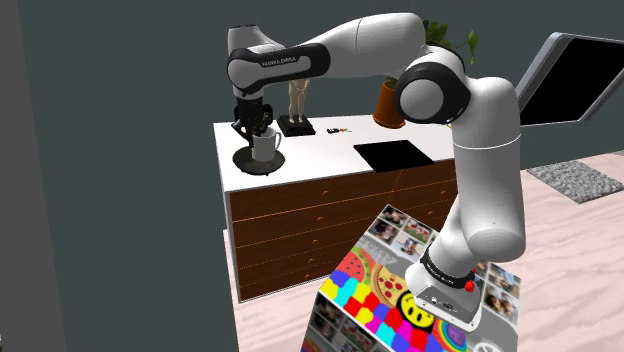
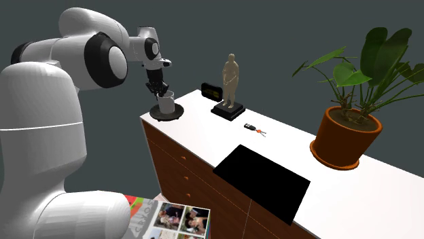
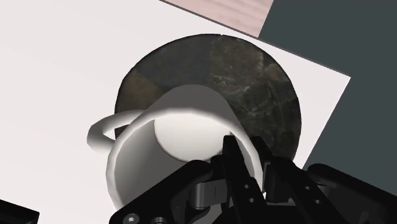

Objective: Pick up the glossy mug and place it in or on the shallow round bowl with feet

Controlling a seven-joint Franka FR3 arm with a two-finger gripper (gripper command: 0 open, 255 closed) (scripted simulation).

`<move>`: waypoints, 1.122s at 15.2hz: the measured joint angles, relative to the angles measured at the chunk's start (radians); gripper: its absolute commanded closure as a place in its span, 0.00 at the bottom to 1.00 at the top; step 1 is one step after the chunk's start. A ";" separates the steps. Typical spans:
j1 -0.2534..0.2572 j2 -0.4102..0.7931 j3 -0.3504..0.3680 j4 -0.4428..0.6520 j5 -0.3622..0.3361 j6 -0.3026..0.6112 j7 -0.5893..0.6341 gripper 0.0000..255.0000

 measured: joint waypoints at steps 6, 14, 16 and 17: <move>0.000 0.000 0.000 0.000 0.000 0.000 0.000 0.00; -0.002 -0.004 -0.001 0.119 -0.001 -0.122 0.002 0.00; -0.002 -0.005 -0.001 0.120 -0.001 -0.124 0.002 0.00; -0.002 -0.004 -0.001 0.121 -0.001 -0.125 0.002 0.00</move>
